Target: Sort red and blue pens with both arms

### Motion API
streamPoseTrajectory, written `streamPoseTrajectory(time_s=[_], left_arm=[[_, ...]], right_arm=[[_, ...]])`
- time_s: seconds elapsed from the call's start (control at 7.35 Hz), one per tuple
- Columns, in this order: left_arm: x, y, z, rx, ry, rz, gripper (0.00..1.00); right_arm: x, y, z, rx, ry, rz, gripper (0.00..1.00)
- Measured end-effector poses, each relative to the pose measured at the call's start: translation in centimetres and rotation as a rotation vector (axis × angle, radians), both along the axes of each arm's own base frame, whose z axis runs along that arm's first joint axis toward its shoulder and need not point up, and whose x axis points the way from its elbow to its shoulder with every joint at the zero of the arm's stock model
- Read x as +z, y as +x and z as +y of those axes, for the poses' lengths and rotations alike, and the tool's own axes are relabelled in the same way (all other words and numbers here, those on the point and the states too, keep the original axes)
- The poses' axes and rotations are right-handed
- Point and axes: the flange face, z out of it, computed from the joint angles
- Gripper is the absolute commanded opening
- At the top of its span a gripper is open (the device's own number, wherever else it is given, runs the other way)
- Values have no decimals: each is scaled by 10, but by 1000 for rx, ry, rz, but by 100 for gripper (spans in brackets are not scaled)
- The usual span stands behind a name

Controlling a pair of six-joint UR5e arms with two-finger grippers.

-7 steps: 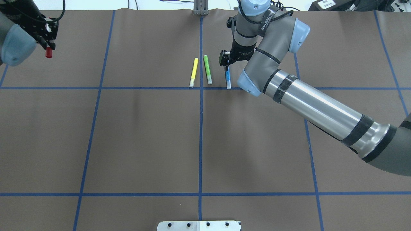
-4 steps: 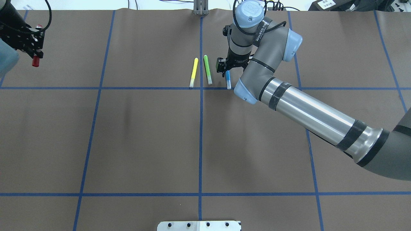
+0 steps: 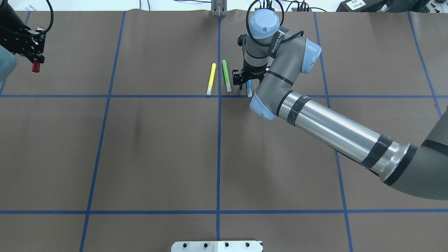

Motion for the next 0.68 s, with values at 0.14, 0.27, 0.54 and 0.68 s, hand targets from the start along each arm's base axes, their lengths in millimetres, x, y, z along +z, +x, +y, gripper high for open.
streamPoseTrajectory(time_s=[0.14,0.27,0.54,0.68], left_arm=[[2,-3,-1,12,11,-1,0],[4,-6,-1,18,18,-2,0],[7,-8,-1,22,18,-3,0],[7,-8,-1,22,18,-3,0]], right_arm=[[-3,-1,0,1,-1,-1,26],[-5,-1,0,1,-2,-2,5],[-4,-1,0,-1,0,-2,0],[-3,-1,0,-3,1,-1,0]])
